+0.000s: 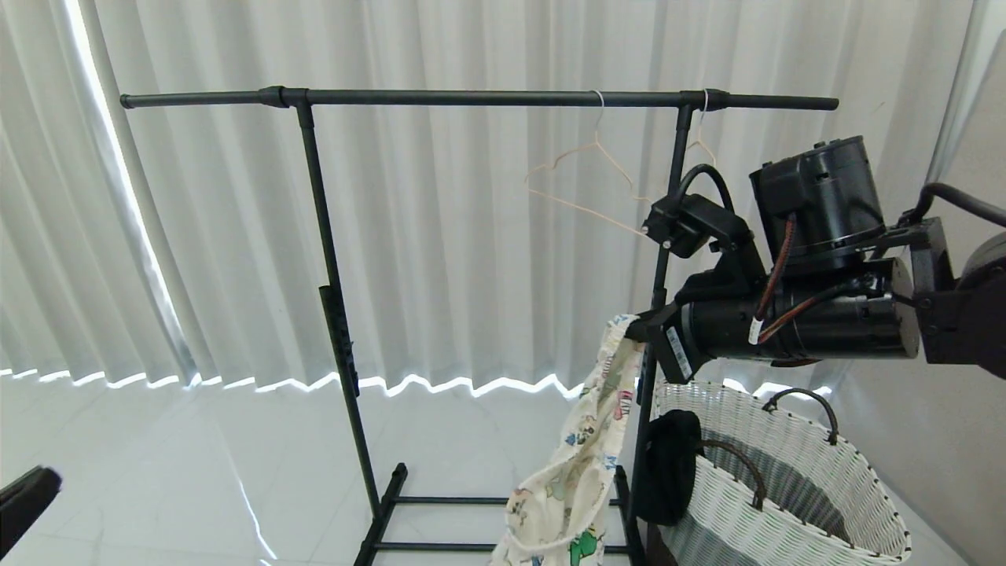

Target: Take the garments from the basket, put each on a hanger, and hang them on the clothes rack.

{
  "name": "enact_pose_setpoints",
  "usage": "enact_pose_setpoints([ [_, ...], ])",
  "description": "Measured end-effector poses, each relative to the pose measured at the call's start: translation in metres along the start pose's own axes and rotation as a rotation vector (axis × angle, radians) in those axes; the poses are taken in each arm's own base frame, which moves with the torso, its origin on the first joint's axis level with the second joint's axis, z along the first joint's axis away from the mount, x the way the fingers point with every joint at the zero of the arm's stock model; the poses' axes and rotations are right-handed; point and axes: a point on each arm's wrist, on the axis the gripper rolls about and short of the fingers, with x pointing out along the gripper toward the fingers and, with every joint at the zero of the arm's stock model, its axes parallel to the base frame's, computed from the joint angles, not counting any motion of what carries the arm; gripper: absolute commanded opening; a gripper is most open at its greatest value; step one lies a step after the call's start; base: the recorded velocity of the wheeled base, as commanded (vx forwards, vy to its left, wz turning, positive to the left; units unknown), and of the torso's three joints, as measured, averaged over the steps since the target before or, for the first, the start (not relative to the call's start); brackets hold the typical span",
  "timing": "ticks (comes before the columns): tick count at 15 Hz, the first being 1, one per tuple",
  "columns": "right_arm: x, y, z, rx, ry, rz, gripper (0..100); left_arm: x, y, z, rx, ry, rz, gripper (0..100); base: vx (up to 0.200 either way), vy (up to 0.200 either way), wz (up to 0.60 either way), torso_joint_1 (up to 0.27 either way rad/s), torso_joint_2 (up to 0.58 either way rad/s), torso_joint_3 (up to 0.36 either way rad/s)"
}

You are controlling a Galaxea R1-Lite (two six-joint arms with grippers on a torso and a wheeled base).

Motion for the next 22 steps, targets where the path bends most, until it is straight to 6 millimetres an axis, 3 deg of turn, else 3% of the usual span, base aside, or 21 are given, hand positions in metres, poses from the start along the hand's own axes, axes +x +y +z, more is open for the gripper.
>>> enact_pose_setpoints([
  [3, 0.008, 0.018, 0.017, -0.03, -0.047, 0.05, 0, 0.048, 0.001, 0.016, -0.018, 0.111, -0.179, 100, 0.0, 0.0, 0.0, 0.0, 0.0, 0.0],
  [7, 0.022, 0.035, 0.039, -0.056, -0.104, 0.092, 0, 0.114, -0.007, 0.01, -0.038, 0.283, -0.328, 100, 0.0, 0.0, 0.0, 0.0, 0.0, 0.0],
  [10, 0.034, 0.039, 0.052, -0.061, -0.135, 0.098, 0, 0.147, -0.02, 0.004, -0.041, 0.366, -0.426, 100, 0.0, 0.0, 0.0, 0.0, 0.0, 0.0],
  [15, 0.049, 0.04, 0.061, -0.063, -0.091, 0.098, 0, 0.168, -0.038, -0.01, -0.039, 0.462, -0.508, 100, 0.0, 0.0, 0.0, 0.0, 0.0, 0.0],
  [22, 0.052, 0.048, 0.07, -0.073, -0.023, 0.092, 0, 0.182, -0.059, -0.021, -0.022, 0.532, -0.588, 100, 0.0, 0.0, 0.0, 0.0, 0.0, 0.0],
])
